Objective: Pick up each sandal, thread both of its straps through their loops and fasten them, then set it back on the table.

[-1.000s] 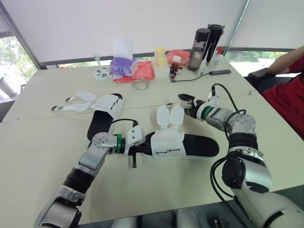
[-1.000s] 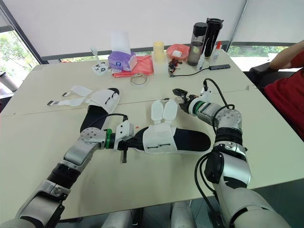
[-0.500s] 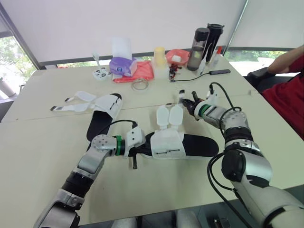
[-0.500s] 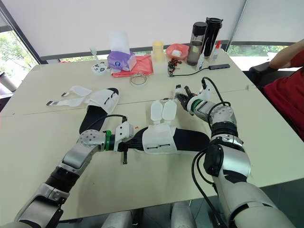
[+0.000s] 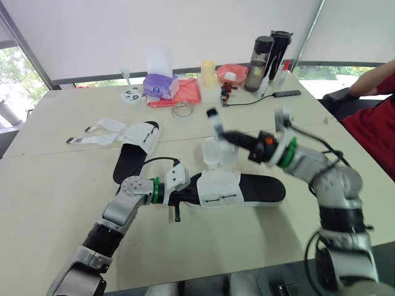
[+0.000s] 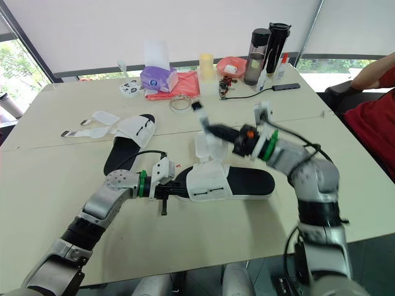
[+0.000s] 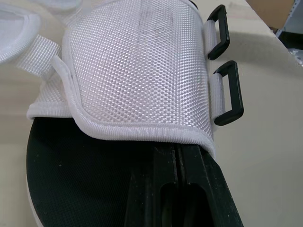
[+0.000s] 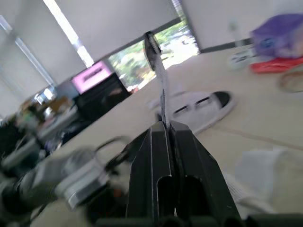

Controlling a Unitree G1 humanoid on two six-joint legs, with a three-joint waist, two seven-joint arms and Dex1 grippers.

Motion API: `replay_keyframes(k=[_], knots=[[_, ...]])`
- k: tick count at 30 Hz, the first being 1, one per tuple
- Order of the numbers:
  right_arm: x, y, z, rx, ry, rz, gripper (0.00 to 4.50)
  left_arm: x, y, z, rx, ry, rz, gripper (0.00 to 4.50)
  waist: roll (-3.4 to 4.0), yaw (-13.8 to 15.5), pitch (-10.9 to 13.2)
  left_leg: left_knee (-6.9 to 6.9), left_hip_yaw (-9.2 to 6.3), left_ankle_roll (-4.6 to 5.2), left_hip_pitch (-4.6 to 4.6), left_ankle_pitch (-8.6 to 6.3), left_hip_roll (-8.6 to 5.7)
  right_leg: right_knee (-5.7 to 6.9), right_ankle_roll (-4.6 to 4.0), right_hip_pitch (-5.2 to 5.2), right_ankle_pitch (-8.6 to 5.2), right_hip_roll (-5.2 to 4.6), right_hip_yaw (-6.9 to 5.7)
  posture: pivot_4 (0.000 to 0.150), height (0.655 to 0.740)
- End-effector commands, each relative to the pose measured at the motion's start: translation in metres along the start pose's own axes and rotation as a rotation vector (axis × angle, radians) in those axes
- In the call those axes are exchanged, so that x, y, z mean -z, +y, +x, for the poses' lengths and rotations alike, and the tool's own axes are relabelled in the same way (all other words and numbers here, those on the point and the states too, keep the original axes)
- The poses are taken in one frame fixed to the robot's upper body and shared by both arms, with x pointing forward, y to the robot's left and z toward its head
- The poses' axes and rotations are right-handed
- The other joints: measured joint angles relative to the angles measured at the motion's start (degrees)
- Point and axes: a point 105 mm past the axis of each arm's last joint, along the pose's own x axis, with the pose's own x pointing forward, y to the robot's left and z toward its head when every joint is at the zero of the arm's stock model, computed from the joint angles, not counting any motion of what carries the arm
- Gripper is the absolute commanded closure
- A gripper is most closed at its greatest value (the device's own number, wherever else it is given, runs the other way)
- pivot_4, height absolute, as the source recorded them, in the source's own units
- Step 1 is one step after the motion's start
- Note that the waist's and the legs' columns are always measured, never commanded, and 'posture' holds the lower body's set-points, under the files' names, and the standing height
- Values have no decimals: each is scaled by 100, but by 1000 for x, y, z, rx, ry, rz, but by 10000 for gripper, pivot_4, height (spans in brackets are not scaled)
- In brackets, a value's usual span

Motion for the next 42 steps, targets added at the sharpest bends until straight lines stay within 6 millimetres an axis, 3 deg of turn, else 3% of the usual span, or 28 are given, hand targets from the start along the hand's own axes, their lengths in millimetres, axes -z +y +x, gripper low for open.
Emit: replay_keyframes(k=[1,5,7,8,12,15,18,20,22,25,33,42], knots=[[2,37,-8,-110,28,-78,44716,4,-4,0,15,16,-9,45000,-2,-4,1,3,1,0,0,0,1,-2,0,1,0,0,0,1500,7400],[38,46,-24,-93,206,-193,44716,7,-5,0,21,23,-14,45000,-5,8,1,8,7,-1,0,0,4,-10,-21,5,-11,-2,3,1500,7400],[56,41,-32,-78,299,-334,39370,7,-5,1,25,24,-16,45000,-6,9,0,7,13,-2,0,-1,5,-17,-21,6,-12,-2,2,1500,7400],[61,38,-34,-70,318,-392,36018,7,-5,1,26,25,-16,45000,-7,8,0,7,18,-2,0,-1,6,-22,-21,8,-12,-2,1,1500,7400],[41,18,-29,48,245,-838,15987,7,-4,1,30,25,-20,45000,-7,7,1,6,21,-2,1,-1,7,-30,-21,9,-9,-2,4,1500,7400],[36,17,-30,68,223,-949,830,8,-4,0,35,27,-23,45000,-9,14,1,6,18,-2,1,-1,7,-30,-13,10,-3,-2,4,1500,7400],[35,19,-41,98,233,-811,296,9,-5,-1,38,30,-24,45000,-9,30,1,1,12,-1,1,-1,6,-30,-6,9,0,-1,3,1500,7400],[40,37,-63,89,202,-254,296,9,-5,-1,41,25,-29,45000,-5,72,1,2,10,1,-3,-2,6,-31,-6,8,0,-2,4,1500,7400],[45,64,-70,16,202,94,296,8,-5,-1,42,20,-32,45000,-9,141,3,2,2,11,-9,-8,6,-38,-27,9,-11,-5,9,1500,7400],[52,72,-67,53,163,288,296,4,-7,0,45,7,-33,45000,-14,123,-2,4,14,15,-6,-10,36,-67,-51,18,3,3,7,1500,7400],[98,75,-49,109,267,437,296,-5,-12,0,45,-8,-30,45000,-14,144,-2,6,33,21,-12,-16,42,-100,-56,27,7,2,-2,1500,7400],[125,60,-30,126,315,425,296,-7,-14,-4,13,-13,-48,45000,-14,137,-2,14,33,24,-47,-15,40,-91,-43,-10,14,11,-5,1500,7400]])
